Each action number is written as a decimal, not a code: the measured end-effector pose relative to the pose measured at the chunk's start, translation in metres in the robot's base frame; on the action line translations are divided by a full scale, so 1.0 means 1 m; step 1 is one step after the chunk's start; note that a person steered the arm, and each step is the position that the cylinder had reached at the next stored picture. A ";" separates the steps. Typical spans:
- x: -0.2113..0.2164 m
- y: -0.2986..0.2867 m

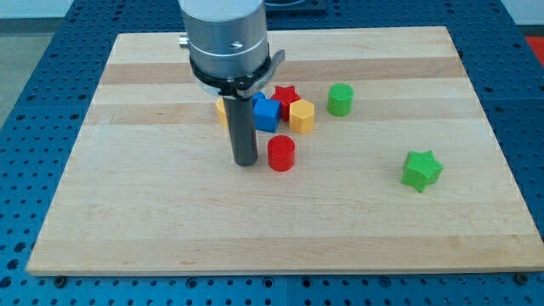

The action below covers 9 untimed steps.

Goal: Push the red circle below to the yellow heart

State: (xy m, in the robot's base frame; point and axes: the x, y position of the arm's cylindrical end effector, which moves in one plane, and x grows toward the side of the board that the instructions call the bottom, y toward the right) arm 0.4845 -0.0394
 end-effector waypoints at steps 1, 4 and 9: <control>0.058 0.101; -0.007 0.086; 0.013 -0.003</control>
